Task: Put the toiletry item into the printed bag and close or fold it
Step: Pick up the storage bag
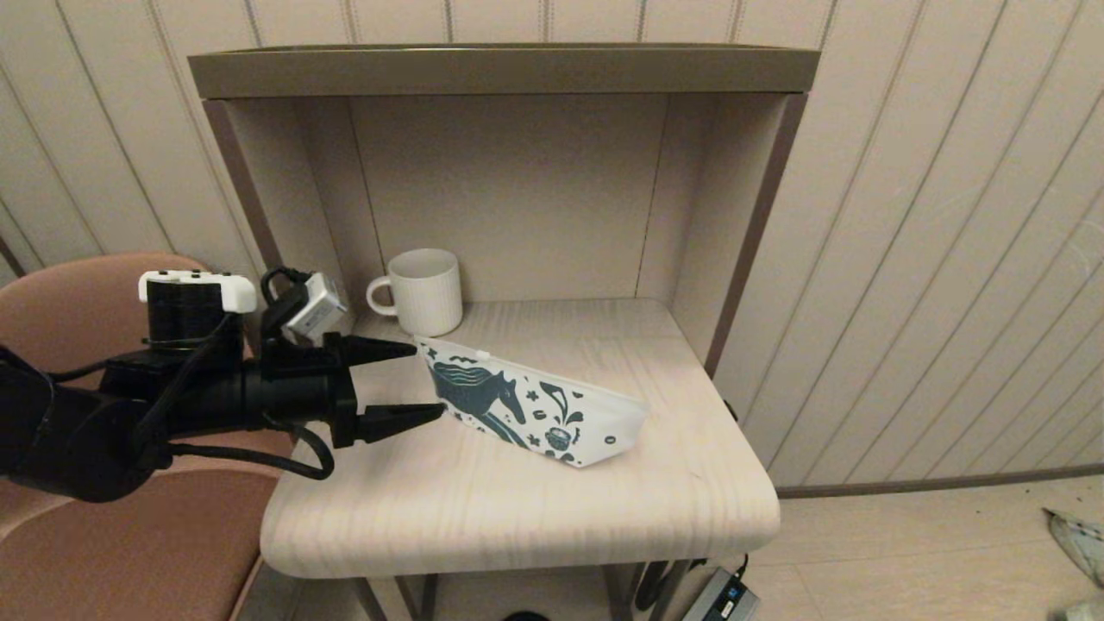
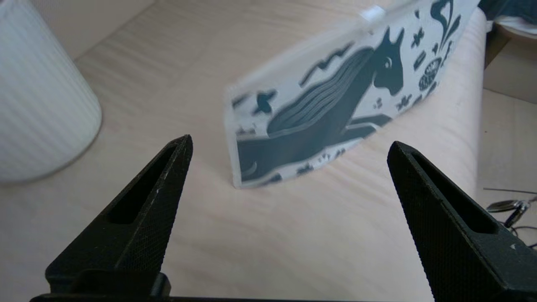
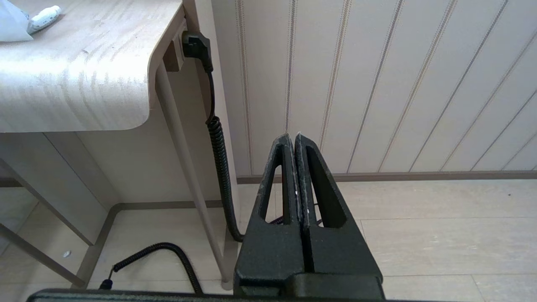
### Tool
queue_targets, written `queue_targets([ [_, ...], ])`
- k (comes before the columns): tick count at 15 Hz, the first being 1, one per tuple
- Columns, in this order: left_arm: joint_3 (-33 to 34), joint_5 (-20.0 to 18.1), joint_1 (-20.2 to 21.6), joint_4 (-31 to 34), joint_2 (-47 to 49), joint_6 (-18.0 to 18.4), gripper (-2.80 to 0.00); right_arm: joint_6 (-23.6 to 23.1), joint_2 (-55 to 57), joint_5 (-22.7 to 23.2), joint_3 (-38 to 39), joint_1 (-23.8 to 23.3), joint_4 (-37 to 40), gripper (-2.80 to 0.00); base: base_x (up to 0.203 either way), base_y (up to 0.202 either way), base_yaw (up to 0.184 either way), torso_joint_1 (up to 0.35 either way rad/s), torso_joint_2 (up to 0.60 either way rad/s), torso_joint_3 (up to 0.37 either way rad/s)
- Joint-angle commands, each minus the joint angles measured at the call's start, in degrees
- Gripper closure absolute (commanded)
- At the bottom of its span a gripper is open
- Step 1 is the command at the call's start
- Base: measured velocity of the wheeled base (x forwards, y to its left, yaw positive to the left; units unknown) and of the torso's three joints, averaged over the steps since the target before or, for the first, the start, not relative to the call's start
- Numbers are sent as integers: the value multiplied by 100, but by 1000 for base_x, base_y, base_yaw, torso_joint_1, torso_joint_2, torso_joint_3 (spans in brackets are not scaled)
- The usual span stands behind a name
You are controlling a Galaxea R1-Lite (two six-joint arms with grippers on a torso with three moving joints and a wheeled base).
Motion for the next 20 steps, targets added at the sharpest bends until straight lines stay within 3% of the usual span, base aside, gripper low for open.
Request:
queue_targets([
  [1, -180, -161, -13, -16, 159, 11, -280, 0, -1, 1, 0, 0, -2, 0, 0, 0, 0, 0, 0, 0],
  [4, -309, -473, -66, -13, 285, 5, -280, 0, -1, 1, 0, 0, -2, 0, 0, 0, 0, 0, 0, 0],
  [13, -752, -474, -558, 292, 502, -15, -280, 0, -1, 1, 0, 0, -2, 0, 0, 0, 0, 0, 0, 0],
  [20, -902, -474, -665, 371, 582, -15, -280, 0, -1, 1, 0, 0, -2, 0, 0, 0, 0, 0, 0, 0],
])
